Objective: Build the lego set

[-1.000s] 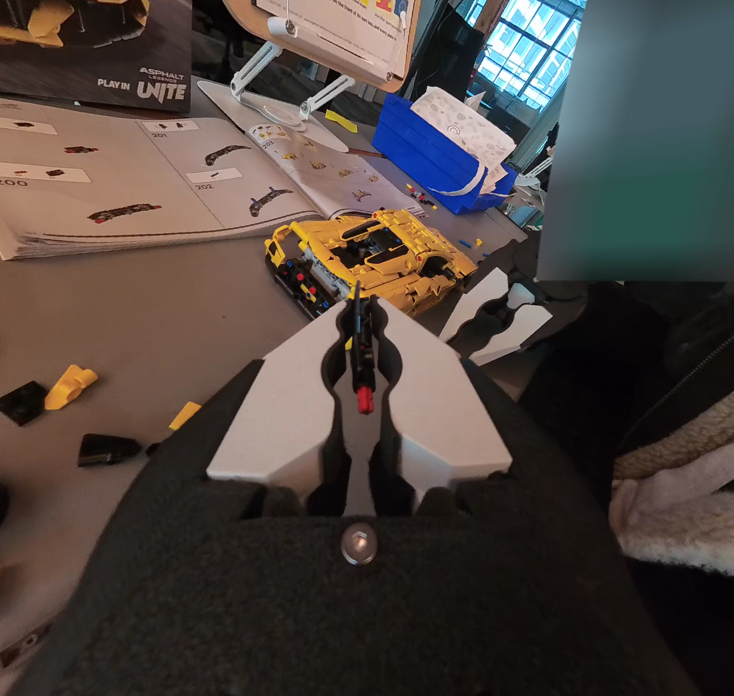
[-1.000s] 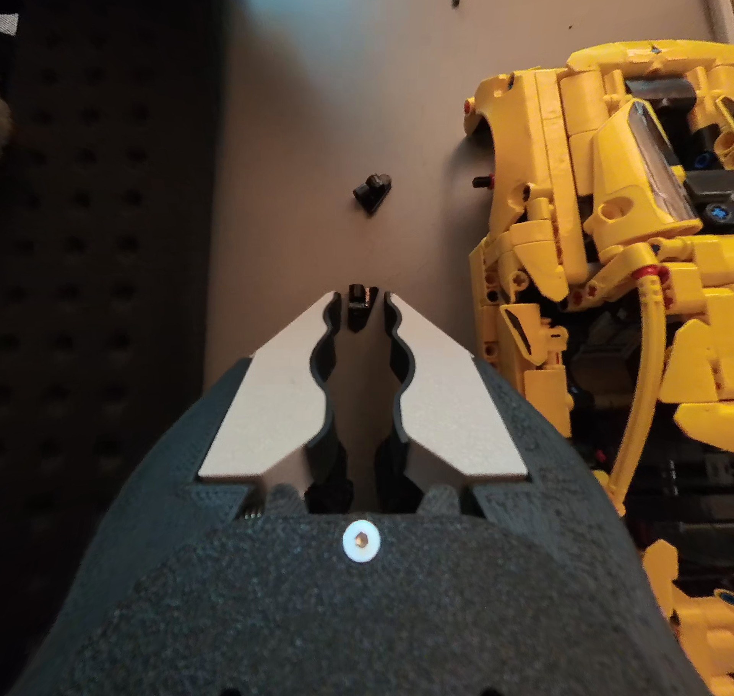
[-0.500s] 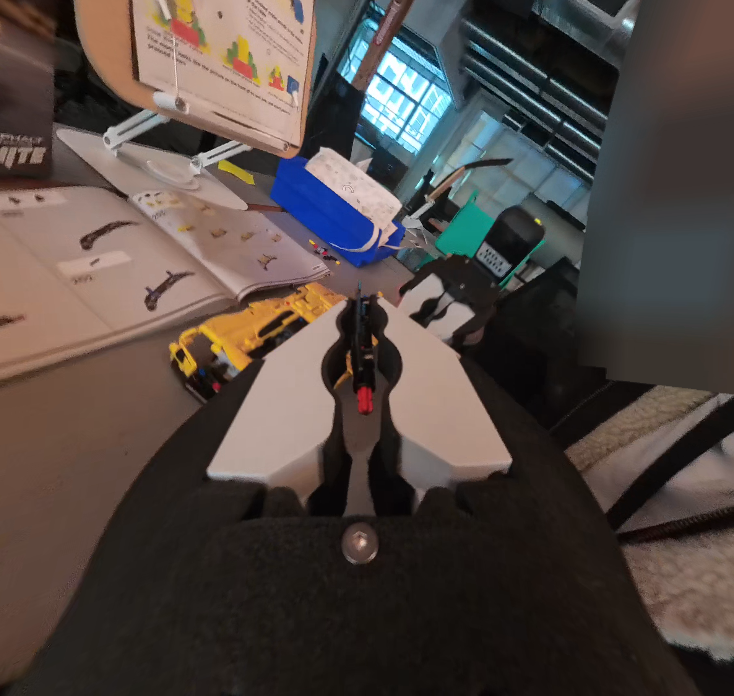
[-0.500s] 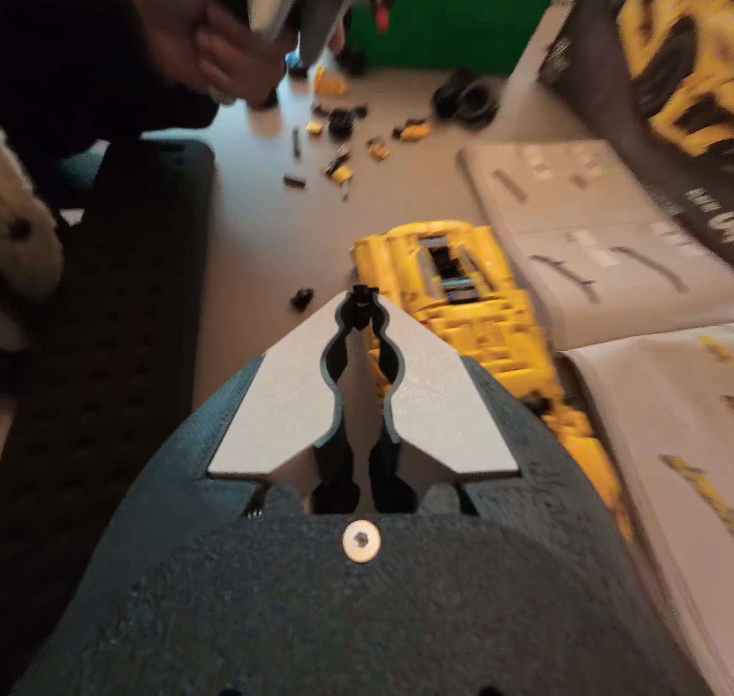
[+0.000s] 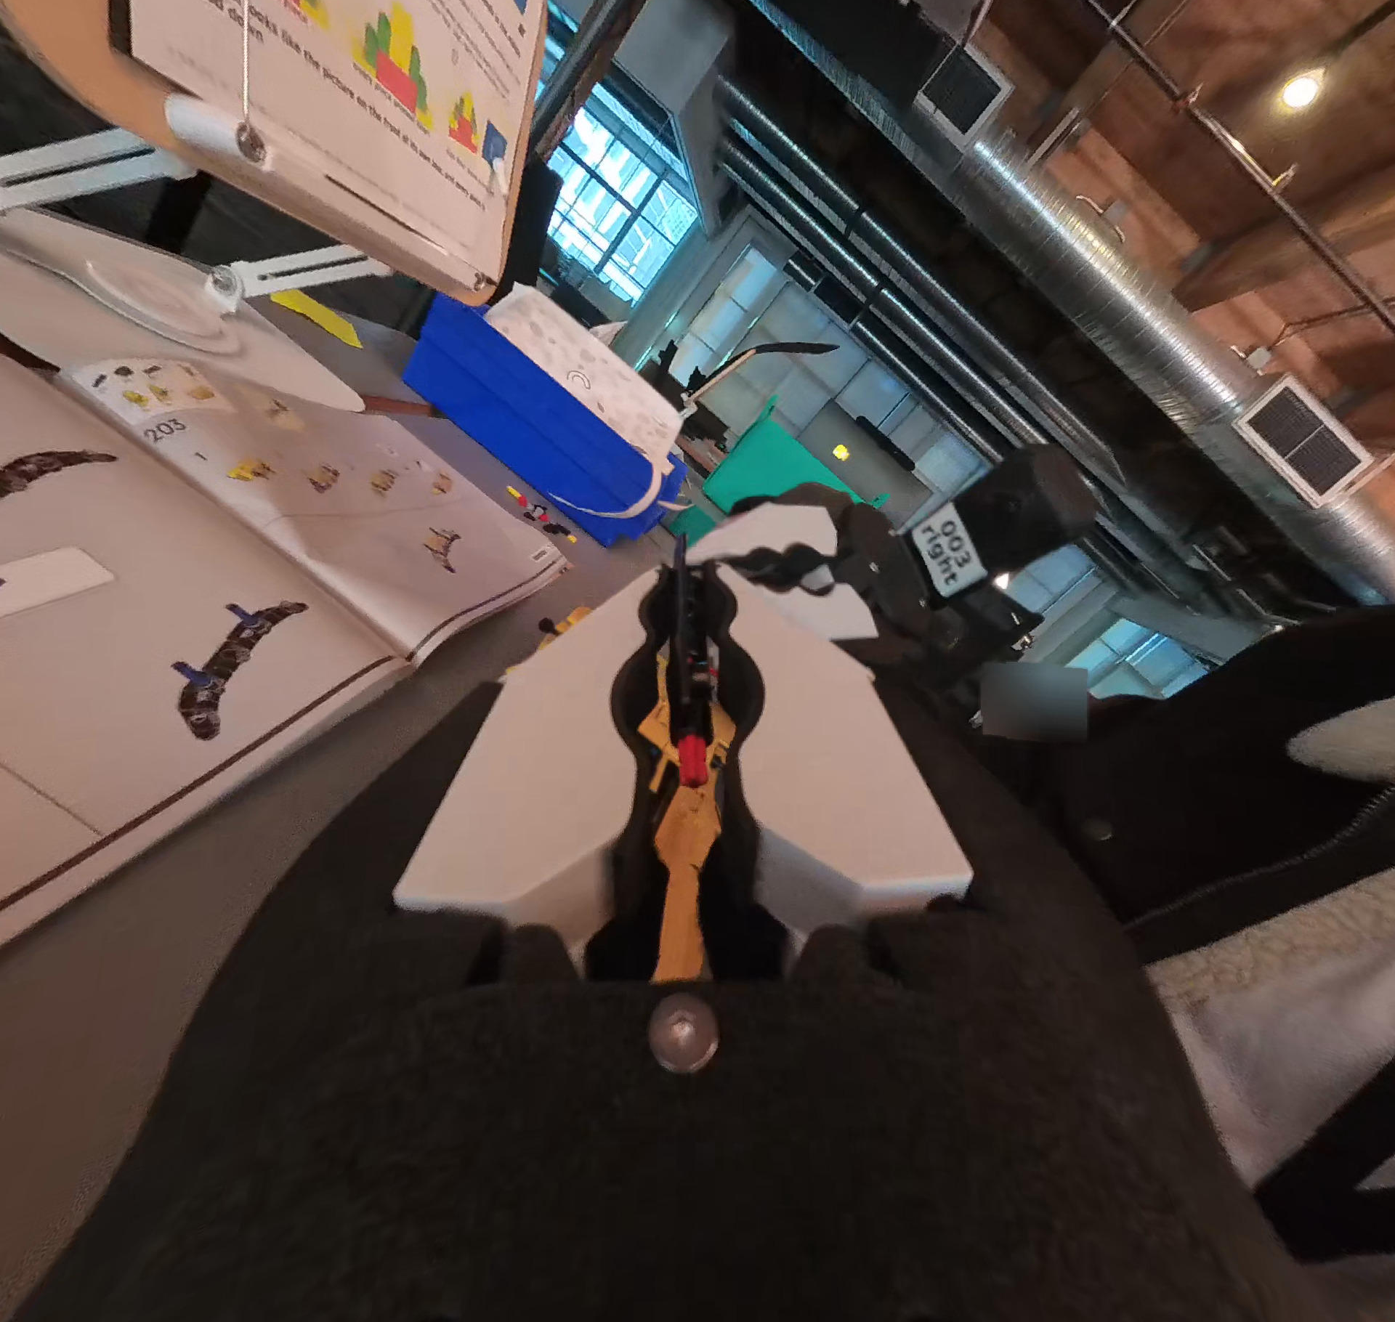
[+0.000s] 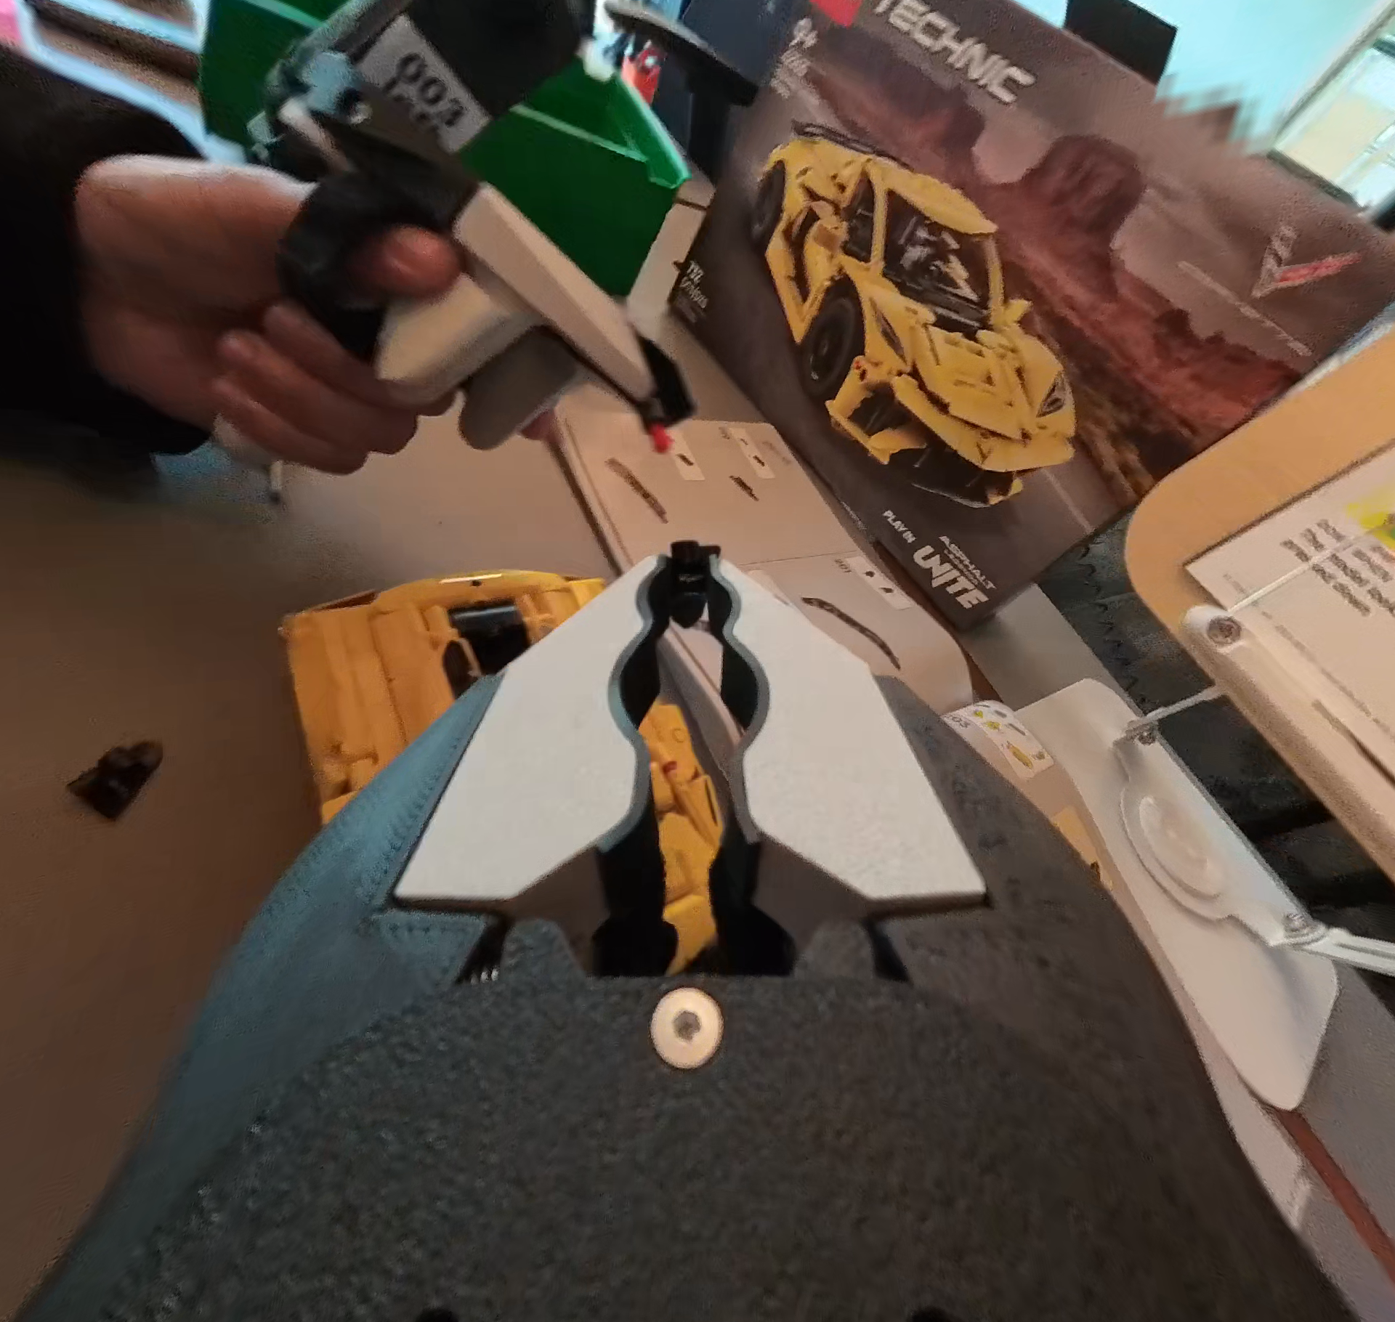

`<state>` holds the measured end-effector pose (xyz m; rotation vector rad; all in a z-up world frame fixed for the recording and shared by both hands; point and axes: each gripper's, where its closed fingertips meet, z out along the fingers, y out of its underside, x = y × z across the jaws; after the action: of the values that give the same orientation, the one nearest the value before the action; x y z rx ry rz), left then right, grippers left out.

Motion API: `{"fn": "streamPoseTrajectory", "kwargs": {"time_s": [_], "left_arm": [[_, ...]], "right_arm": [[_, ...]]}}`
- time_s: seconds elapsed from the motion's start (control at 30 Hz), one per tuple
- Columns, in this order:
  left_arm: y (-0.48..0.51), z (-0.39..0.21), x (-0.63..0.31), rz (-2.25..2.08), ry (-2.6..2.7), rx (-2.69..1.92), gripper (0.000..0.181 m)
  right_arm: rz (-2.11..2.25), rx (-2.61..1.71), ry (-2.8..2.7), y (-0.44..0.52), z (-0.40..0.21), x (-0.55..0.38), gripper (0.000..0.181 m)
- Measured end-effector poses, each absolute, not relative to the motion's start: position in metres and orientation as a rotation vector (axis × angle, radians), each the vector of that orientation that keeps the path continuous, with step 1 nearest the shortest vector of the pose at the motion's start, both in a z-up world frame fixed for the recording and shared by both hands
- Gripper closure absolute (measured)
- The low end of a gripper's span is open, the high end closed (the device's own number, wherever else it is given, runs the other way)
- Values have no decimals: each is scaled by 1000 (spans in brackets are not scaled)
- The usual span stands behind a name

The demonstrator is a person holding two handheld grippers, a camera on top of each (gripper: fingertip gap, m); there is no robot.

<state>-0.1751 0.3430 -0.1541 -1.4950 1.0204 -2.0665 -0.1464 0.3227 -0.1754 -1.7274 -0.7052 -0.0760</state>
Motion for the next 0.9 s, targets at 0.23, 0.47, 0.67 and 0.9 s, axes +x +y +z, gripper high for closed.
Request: {"fn": "streamPoseTrajectory", "kwargs": {"time_s": [0.23,0.47,0.67,0.9], "left_arm": [[331,-158,-173,-2133,1025,-1517,174],[320,-159,-171,-2171,1049,-1518,174],[323,-168,-168,-2105,1062,-1576,174],[325,-175,-166,-2029,1064,-1625,174]], "right_arm": [[-147,-1719,-752,317,-171,-158,173],[-326,-1687,-837,317,-173,-161,173],[-488,-1690,-886,320,-178,-158,173],[-710,-1673,-974,321,-184,-160,174]]}}
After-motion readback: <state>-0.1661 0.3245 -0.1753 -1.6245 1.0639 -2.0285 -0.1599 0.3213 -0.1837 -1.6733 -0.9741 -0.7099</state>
